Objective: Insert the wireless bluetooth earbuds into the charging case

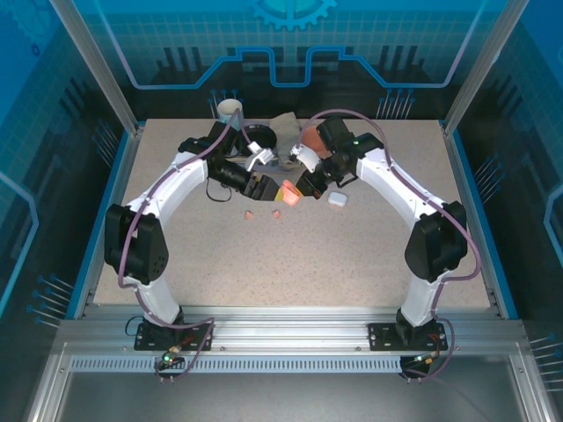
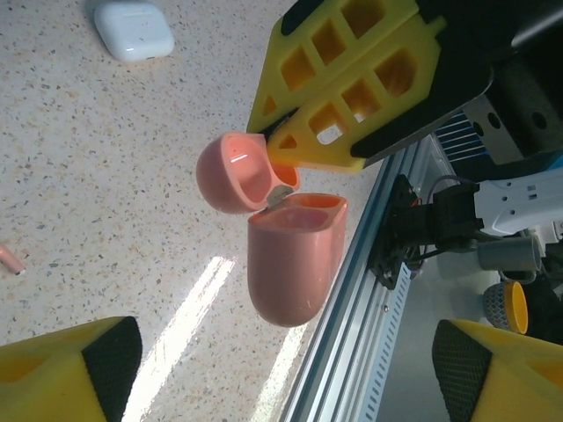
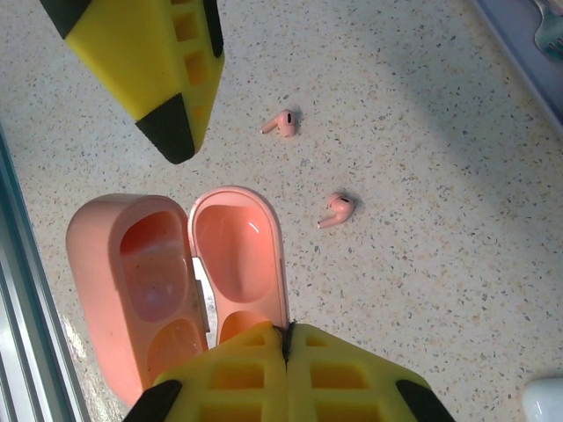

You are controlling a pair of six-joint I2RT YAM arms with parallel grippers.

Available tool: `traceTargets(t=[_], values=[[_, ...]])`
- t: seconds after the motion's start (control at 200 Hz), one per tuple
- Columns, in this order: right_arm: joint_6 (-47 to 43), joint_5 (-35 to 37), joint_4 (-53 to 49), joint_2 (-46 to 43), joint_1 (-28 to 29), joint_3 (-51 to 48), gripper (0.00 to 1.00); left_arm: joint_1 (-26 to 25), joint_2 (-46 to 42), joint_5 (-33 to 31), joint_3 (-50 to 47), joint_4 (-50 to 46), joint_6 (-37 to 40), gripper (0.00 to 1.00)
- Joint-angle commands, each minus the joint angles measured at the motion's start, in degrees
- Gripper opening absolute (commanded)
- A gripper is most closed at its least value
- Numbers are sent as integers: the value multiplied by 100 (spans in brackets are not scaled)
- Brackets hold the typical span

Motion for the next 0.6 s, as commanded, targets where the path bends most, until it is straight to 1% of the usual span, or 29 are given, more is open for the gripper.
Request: traceTargets(t=[0.0,0.1,0.25,0.595], values=[[-92,13,-136,-171,144,-107,0,41,148,333,310,-397,397,84],[-76,120,-101,-307,288,-230,0,41,281,502,460,-619,528,78],[-50,210,-94,-403,419,-277,0,41,397,685,562,-864,673,74],[5,167,-20,-479,460,-194,0,24,364,1037,295,-1022,820,68]])
